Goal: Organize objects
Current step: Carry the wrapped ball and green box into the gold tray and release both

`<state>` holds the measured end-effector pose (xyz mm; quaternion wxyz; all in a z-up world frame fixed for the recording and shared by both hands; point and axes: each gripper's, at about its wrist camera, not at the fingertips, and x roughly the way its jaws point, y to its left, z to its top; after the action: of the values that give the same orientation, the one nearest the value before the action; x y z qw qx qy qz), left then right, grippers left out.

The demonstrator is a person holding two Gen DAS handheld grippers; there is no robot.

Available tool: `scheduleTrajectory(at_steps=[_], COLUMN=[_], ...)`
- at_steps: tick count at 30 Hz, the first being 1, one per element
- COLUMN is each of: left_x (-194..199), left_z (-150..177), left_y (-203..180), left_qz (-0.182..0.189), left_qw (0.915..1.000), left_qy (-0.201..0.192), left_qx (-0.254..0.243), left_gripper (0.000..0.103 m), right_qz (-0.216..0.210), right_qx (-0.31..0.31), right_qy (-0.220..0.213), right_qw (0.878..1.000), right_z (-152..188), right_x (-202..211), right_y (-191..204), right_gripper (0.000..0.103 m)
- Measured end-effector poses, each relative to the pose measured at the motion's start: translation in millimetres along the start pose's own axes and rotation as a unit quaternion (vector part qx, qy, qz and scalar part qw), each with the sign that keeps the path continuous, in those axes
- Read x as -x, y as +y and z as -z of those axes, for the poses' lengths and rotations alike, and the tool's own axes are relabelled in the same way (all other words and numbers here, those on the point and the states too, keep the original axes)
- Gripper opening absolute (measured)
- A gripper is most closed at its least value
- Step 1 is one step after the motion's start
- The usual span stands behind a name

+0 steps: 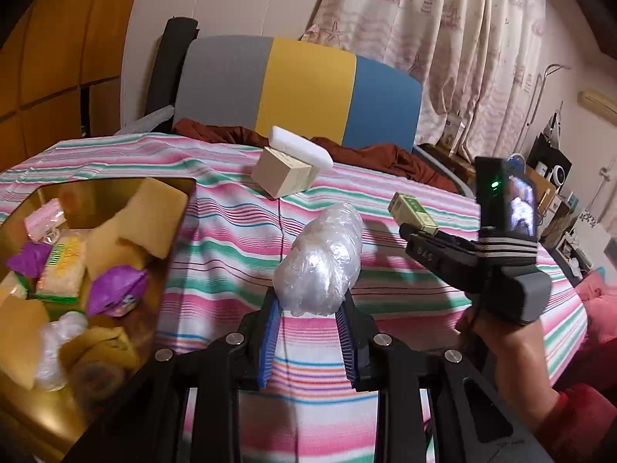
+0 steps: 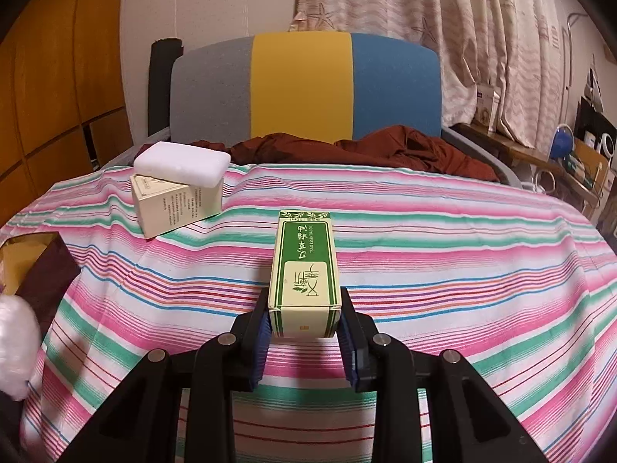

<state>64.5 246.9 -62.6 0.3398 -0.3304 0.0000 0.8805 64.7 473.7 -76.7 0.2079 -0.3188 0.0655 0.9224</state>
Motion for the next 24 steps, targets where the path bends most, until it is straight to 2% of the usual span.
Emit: scheduleTrajectory(at_steps=[5,12,20,24], left_x=[28,56,76,74], left_z=[0,0,-6,-11], left_y=[14,50,115,150], left_qz=[0.002,-0.012,-0.059,-0.079], left_qw=[0.9998,0.9987,0.9927,0.9880], left_qy=[-0.019,-0.025,-0.034,-0.031], left_qx=[0.002,0.043,0.100,0.129], left_gripper=[0.029,0.029,0.029,0.029], right_qz=[0.002,-0.008,-0.019,-0.052], right_qx=[0.017,0.035,0.057,0.067], right_qy=[-0.006,-0.034,-0.034,-0.042], right_qw=[1.000,0.999,0.998,0.996], right_z=[0,-1,-4,0], right_x=[2,14,24,48], right_y=[7,14,27,46], right_gripper=[0.031,0.031,0.030,0.031])
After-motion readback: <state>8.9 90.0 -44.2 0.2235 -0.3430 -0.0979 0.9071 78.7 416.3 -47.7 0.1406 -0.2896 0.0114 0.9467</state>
